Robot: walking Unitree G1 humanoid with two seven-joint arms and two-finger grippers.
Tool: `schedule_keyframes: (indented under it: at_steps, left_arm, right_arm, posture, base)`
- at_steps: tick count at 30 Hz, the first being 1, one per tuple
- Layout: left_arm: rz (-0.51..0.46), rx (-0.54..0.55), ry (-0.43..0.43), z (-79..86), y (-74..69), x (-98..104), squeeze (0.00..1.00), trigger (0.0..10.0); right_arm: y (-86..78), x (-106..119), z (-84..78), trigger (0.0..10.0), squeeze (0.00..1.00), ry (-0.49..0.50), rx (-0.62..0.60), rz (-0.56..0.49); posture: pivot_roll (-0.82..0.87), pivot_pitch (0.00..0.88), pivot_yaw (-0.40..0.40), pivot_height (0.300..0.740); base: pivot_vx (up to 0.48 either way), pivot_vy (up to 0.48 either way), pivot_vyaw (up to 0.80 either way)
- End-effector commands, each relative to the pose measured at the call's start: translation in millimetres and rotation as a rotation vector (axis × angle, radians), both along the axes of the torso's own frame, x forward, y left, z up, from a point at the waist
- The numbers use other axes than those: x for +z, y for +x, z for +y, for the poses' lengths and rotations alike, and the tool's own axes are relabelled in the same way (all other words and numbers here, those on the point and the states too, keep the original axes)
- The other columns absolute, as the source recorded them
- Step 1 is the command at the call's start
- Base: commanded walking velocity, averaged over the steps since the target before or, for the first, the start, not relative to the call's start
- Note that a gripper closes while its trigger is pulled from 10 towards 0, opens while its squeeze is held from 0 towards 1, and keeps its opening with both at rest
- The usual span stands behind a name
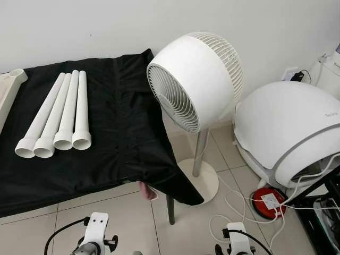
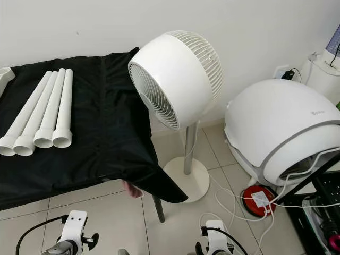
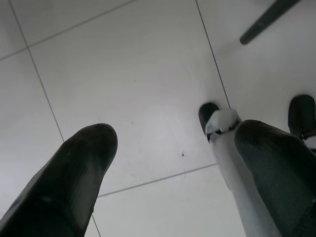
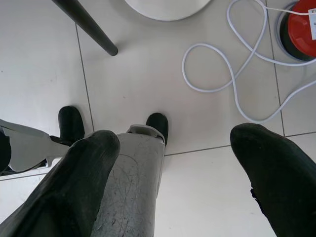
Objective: Building children table
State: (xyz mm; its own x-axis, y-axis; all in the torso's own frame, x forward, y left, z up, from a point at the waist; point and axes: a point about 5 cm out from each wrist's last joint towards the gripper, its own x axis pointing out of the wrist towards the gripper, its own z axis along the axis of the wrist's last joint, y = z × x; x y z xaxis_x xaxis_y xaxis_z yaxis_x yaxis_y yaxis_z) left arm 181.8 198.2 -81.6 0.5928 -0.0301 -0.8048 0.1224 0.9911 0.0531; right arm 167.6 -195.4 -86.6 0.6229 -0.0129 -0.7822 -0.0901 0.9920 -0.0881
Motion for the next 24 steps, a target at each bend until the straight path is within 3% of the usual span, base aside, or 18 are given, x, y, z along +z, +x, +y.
schedule_keyframes:
  at_steps: [1, 9, 10, 13, 18, 24]
  left_arm:
    - [0.022, -0.044, 0.019, -0.1, -8.3, -4, 0.0, 10.0]
    - [-0.002, -0.073, 0.039, -0.7, -6.7, -2, 0.0, 10.0]
    - [-0.006, -0.058, 0.036, -0.8, -5.2, -2, 0.0, 10.0]
    - [-0.019, 0.041, 0.029, -0.5, -1.3, -1, 0.0, 10.0]
    - [-0.026, 0.098, 0.024, -0.7, 0.6, 0, 0.0, 10.0]
    - [-0.038, 0.076, 0.028, -6.6, 5.6, 1, 0.0, 10.0]
  right_arm:
    - [-6.5, -4, 4.4, 10.0, 0.0, 0.011, 0.01, 0.028]
    - [-2.4, -1, 6.6, 10.0, 0.0, 0.024, 0.049, 0.001]
    - [-1.1, -1, 5.7, 10.0, 0.0, 0.046, 0.036, -0.002]
    - [2.9, 2, 0.5, 10.0, 0.0, 0.059, 0.001, -0.015]
    - [5.3, 3, 1.3, 10.0, 0.0, 0.095, -0.017, -0.026]
    - [13.7, 6, 5.9, 10.0, 0.0, 0.094, 0.016, -0.034]
  posture:
    - [-0.17, 0.051, 0.097, 0.74]
    - [-0.17, 0.042, 0.088, 0.74]
    - [-0.17, 0.001, 0.1, 0.74]
    - [-0.17, 0.0, 0.091, 0.74]
    - [-0.17, 0.0, 0.086, 0.74]
    - [-0.17, 0.0, 0.087, 0.74]
  base:
    - [0.0, 0.0, 0.0]
    - [0.0, 0.0, 0.0]
    - [0.0, 0.0, 0.0]
    - [0.0, 0.0, 0.0]
    - [0.0, 0.0, 0.0]
    - [0.0, 0.0, 0.0]
